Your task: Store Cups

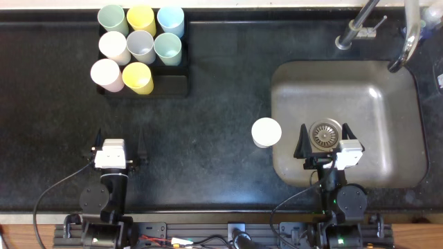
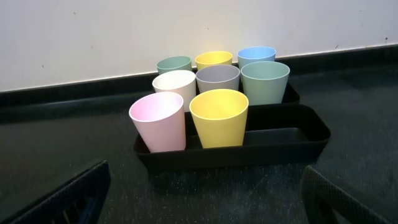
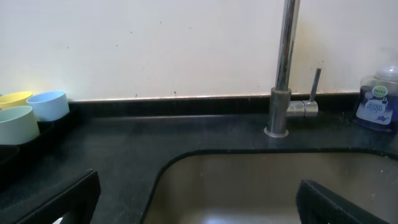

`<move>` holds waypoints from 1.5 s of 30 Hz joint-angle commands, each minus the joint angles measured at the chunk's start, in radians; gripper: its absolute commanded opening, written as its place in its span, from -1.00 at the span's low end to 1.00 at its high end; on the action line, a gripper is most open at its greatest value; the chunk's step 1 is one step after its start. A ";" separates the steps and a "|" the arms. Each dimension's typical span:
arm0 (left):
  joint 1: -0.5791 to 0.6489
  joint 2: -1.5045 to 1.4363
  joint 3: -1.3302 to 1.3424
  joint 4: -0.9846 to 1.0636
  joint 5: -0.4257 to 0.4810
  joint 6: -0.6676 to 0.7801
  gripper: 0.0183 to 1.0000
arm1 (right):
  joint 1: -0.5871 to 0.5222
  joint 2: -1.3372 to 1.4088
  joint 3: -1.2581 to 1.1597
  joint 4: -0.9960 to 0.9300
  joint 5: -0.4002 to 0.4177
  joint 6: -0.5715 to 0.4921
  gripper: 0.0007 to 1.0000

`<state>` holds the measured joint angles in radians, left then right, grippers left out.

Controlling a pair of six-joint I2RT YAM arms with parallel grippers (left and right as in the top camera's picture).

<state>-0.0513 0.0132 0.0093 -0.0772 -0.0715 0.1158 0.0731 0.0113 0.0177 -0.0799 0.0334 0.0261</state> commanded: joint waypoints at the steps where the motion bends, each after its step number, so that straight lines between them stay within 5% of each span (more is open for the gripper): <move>1: 0.006 -0.011 -0.001 -0.001 -0.004 0.022 1.00 | 0.005 -0.008 -0.013 0.005 0.000 0.008 0.99; 12: 0.006 -0.011 -0.001 -0.001 -0.004 0.022 1.00 | 0.021 0.004 0.035 -0.047 -0.056 0.012 1.00; 20: 0.006 -0.011 -0.001 -0.001 -0.004 0.022 1.00 | 0.027 0.547 0.764 -0.700 -0.060 0.012 1.00; 28: 0.006 -0.011 -0.001 -0.001 -0.004 0.022 1.00 | 0.034 1.080 1.174 -1.090 -0.060 0.011 1.00; 30: 0.006 -0.011 -0.001 -0.001 -0.004 0.022 1.00 | 0.041 1.159 1.206 -1.126 -0.060 -0.032 1.00; 34: 0.006 -0.011 -0.001 -0.001 -0.004 0.022 1.00 | 0.097 1.324 1.246 -1.207 -0.059 -0.278 0.99; 40: 0.006 -0.011 -0.001 -0.001 -0.004 0.022 1.00 | 0.169 1.468 1.250 -1.191 -0.170 -0.376 1.00; 45: 0.006 -0.011 -0.001 -0.001 -0.004 0.022 1.00 | 0.183 1.529 1.265 -1.191 -0.171 -0.397 1.00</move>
<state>-0.0513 0.0082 0.0090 -0.0761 -0.0715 0.1162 0.2543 1.5215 1.2308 -1.2755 -0.1081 -0.3210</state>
